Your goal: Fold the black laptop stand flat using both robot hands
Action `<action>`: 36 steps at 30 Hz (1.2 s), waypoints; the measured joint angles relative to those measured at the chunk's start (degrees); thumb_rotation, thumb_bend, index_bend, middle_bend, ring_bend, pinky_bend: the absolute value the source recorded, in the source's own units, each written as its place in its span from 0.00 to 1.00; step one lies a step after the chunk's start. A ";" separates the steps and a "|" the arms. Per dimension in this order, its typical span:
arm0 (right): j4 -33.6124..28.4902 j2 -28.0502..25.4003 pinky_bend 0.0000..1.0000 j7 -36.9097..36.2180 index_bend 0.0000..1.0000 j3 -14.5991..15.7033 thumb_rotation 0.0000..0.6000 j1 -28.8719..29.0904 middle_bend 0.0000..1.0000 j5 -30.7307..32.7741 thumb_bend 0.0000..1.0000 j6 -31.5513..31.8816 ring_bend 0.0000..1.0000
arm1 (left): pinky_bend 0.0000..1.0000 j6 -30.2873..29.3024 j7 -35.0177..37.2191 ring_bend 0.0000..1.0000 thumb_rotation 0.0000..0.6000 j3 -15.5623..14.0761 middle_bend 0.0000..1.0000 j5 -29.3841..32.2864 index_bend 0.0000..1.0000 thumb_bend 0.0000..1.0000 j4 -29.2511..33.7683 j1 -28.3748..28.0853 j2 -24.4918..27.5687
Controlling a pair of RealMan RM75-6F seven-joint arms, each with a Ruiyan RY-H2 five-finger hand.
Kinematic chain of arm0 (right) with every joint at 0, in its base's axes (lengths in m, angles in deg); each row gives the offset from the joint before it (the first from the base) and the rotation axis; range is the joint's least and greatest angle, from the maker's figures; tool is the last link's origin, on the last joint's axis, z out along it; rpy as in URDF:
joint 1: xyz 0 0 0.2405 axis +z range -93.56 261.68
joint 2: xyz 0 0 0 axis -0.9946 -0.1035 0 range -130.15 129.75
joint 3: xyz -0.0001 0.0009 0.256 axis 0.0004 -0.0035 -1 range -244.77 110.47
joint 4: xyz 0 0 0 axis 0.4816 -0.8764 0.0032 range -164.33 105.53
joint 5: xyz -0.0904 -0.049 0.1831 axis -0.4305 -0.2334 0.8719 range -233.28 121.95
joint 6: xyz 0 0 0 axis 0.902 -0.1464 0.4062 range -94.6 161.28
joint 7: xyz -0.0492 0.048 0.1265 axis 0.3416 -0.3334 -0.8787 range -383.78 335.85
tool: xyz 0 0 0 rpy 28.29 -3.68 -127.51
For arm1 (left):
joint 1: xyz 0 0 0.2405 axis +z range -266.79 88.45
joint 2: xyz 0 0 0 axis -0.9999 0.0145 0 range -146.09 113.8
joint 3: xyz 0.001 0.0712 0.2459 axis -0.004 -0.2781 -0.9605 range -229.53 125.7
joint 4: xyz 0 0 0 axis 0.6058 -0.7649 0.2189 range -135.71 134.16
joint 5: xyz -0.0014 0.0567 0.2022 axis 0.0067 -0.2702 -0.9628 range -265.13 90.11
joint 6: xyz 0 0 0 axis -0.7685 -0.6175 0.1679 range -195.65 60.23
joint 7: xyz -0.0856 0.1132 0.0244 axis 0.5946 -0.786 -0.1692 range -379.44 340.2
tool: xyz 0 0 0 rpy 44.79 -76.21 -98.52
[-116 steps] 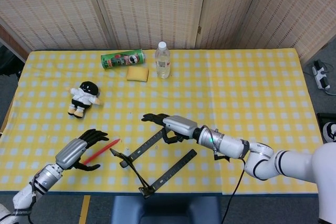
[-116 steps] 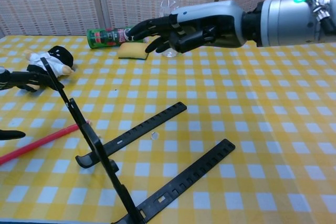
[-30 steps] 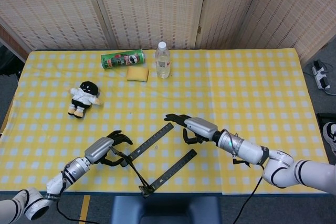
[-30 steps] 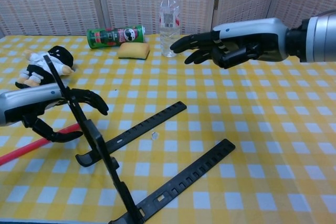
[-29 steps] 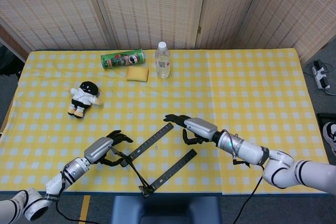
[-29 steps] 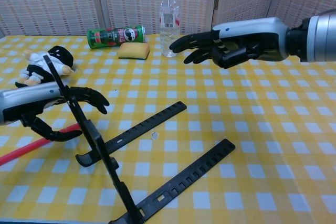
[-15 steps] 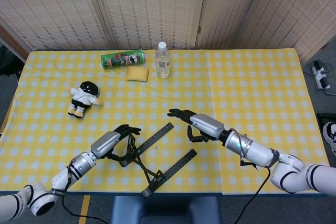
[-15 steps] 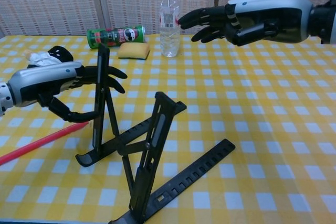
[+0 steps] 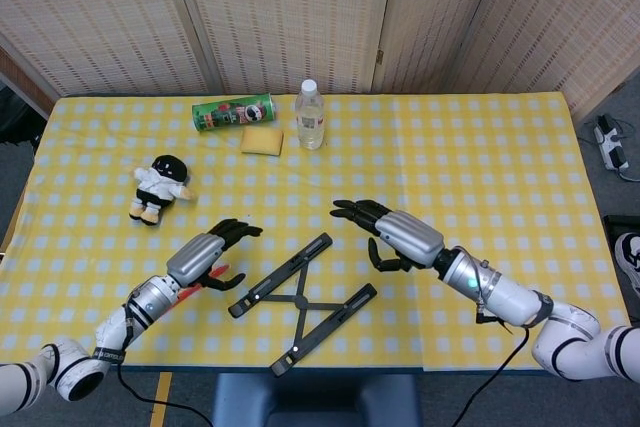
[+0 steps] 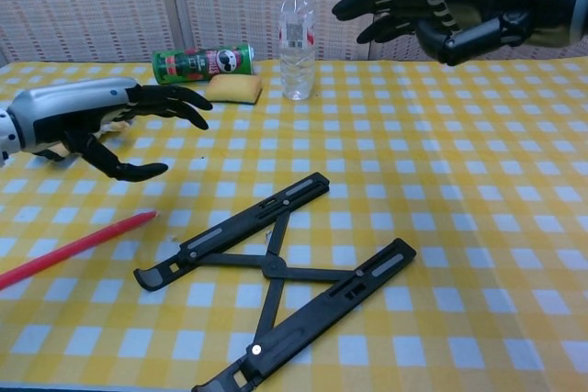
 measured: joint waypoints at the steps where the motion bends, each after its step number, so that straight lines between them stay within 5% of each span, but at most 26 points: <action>1: -0.21 0.24 0.00 2.50 0.00 0.08 0.93 -0.11 0.02 0.25 0.67 -0.45 0.09 | 0.02 -0.30 -1.20 0.10 1.00 0.03 0.21 0.46 0.17 0.43 -0.38 0.42 0.18; 8: -0.95 4.91 0.00 27.93 0.00 0.33 0.98 -1.26 0.00 4.68 0.43 -4.13 0.05 | 0.00 -2.11 -4.83 0.08 1.00 -0.29 0.20 2.09 0.17 0.43 -1.81 3.21 0.87; 14: 0.86 13.17 0.00 46.18 0.00 0.04 0.98 -2.57 0.00 13.78 0.41 -7.30 0.02 | 0.00 -2.47 -4.63 0.08 1.00 -0.81 0.20 1.43 0.17 0.43 -2.13 4.10 1.13; 21: 6.22 20.80 0.00 52.90 0.00 0.82 0.98 -3.53 0.00 19.23 0.41 -11.06 0.01 | 0.00 -2.34 -4.37 0.08 1.00 -0.81 0.19 1.19 0.17 0.43 -2.65 4.51 0.89; 32: 10.23 23.88 0.00 56.60 0.00 1.91 0.98 -5.17 0.00 17.13 0.40 -9.08 0.00 | 0.00 -2.05 -3.63 0.08 1.00 -0.59 0.19 0.73 0.17 0.43 -3.33 4.76 0.47; 36: 10.69 24.40 0.00 56.94 0.00 2.10 0.98 -5.71 0.00 16.12 0.31 -8.32 0.00 | 0.00 -1.99 -3.29 0.08 1.00 -0.51 0.19 0.63 0.17 0.43 -3.40 4.80 0.44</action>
